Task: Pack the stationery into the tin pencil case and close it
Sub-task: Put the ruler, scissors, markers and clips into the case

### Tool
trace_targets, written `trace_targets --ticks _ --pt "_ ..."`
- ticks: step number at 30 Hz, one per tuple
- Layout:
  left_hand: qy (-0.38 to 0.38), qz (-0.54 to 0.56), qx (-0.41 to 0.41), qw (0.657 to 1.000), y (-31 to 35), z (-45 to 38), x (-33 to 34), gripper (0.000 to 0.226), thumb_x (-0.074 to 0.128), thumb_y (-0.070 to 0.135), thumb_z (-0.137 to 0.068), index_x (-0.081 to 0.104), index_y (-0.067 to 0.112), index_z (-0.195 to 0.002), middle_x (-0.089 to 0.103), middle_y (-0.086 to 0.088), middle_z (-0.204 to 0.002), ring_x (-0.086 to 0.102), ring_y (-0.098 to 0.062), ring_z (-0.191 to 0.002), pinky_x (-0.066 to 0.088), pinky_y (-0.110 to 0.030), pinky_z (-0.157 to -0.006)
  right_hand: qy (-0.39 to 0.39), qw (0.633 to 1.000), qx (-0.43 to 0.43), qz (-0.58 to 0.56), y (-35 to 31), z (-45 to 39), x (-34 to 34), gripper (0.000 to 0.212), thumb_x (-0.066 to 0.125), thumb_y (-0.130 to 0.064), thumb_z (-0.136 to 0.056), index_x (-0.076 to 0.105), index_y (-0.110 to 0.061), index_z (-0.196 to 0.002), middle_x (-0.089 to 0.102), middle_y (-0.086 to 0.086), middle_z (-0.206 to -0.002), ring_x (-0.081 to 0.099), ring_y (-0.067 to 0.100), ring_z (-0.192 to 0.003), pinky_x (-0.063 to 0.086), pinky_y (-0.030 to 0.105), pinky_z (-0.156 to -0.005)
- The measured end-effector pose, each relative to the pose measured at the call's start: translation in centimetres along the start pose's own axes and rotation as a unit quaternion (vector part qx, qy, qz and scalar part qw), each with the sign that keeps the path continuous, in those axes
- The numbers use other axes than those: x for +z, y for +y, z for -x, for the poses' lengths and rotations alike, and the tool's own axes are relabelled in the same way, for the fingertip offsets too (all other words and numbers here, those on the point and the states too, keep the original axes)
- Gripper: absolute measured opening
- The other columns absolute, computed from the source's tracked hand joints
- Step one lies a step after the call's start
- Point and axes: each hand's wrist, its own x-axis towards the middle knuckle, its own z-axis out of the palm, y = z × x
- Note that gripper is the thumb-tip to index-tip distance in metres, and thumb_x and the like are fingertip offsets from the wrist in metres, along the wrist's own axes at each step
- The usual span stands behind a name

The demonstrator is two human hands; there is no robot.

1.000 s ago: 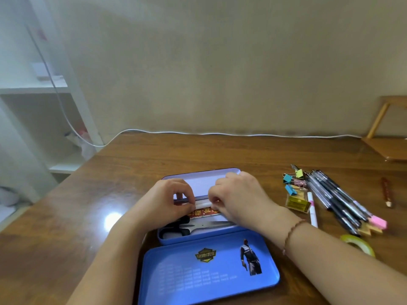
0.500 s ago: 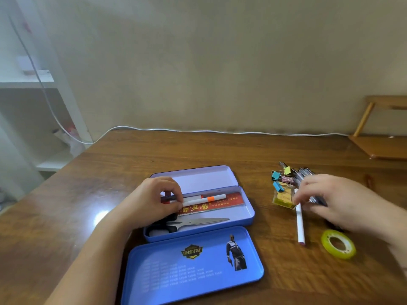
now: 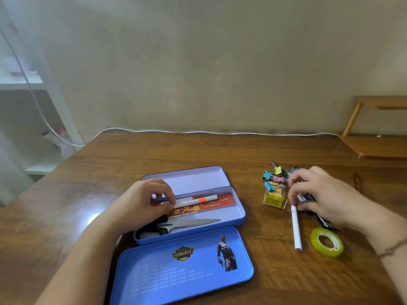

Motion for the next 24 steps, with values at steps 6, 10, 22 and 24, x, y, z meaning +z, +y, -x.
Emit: trace_targets --ticks 6,10,22,24 --pt "0.002 0.010 -0.006 1.000 0.0 0.0 -0.1 0.026 0.078 0.012 -0.079 0.072 0.037 -0.073 0.069 0.016 -0.091 0.064 -0.011 -0.087 0.043 -0.010 -0.072 -0.032 0.997 -0.033 -0.065 0.3 0.2 -0.1 0.039 0.078 -0.031 -0.078 0.055 -0.060 -0.093 0.040 -0.042 -0.113 0.033 -0.010 -0.112 0.045 0.029 -0.086" --pt "-0.001 0.017 -0.011 1.000 0.1 0.0 -0.1 0.029 0.078 0.009 -0.079 0.074 0.037 -0.073 0.069 0.017 -0.092 0.065 -0.009 -0.089 0.042 -0.007 -0.072 -0.033 0.996 -0.034 -0.074 0.3 0.1 0.1 0.039 0.076 -0.033 -0.080 0.055 -0.065 -0.088 0.040 -0.040 -0.107 0.033 -0.012 -0.109 0.044 0.027 -0.085" --pt "-0.015 0.028 -0.033 0.999 0.0 0.0 -0.5 0.025 0.081 0.012 -0.079 0.078 0.037 -0.076 0.067 0.023 -0.096 0.065 -0.005 -0.090 0.044 -0.009 -0.072 0.019 0.984 -0.089 -0.152 -1.4 0.7 -1.2 0.029 0.076 -0.023 -0.081 0.067 -0.050 -0.088 0.053 -0.030 -0.108 0.042 0.002 -0.114 0.043 0.033 -0.090" --pt "-0.014 0.034 -0.028 0.999 -0.1 0.0 -0.5 0.023 0.079 0.012 -0.080 0.077 0.035 -0.076 0.069 0.020 -0.094 0.065 -0.007 -0.089 0.045 -0.010 -0.072 0.091 0.975 -0.120 -0.164 -3.1 0.7 -2.1 0.025 0.076 -0.022 -0.080 0.069 -0.045 -0.087 0.060 -0.026 -0.103 0.049 0.008 -0.107 0.045 0.031 -0.083"
